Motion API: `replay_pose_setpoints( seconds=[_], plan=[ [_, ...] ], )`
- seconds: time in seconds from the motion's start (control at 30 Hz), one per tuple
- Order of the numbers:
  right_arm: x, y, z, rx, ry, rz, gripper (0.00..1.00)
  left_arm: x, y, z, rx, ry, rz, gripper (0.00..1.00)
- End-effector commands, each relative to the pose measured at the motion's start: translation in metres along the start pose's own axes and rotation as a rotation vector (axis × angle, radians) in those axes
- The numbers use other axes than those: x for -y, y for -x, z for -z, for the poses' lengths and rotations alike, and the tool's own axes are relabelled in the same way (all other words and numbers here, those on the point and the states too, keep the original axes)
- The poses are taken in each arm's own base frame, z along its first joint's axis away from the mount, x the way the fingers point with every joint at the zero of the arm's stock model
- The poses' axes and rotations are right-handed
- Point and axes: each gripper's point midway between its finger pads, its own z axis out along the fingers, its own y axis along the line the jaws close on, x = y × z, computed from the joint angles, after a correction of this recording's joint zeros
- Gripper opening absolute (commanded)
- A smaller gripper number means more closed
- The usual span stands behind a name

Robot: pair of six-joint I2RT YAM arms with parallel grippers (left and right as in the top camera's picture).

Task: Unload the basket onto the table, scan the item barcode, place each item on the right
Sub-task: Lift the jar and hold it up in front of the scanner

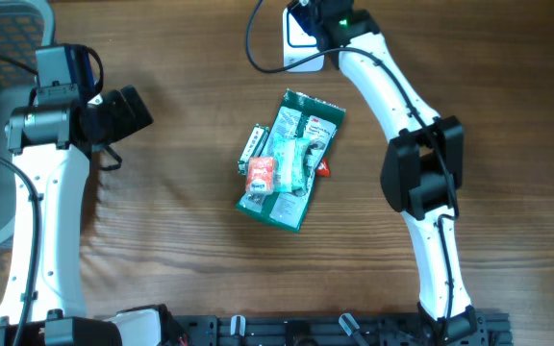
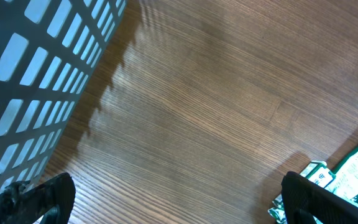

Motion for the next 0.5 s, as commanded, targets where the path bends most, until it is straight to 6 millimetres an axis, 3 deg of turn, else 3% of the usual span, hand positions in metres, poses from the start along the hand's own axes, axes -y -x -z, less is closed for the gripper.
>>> replay_pose_setpoints(
  seconds=[0.0,0.17,0.47],
  plan=[
    [-0.006,0.011,-0.003,0.021,-0.057,0.087,0.04,0.001,0.004,0.001,0.007,-0.006,0.006,1.0],
    [-0.009,0.005,-0.004,0.006,-0.045,-0.144,0.04,0.001,0.004,0.001,0.007,-0.006,0.006,1.0],
    [-0.017,-0.012,-0.004,-0.058,-0.016,-0.276,0.04,0.001,0.004,0.001,0.007,-0.006,0.006,1.0]
  ],
)
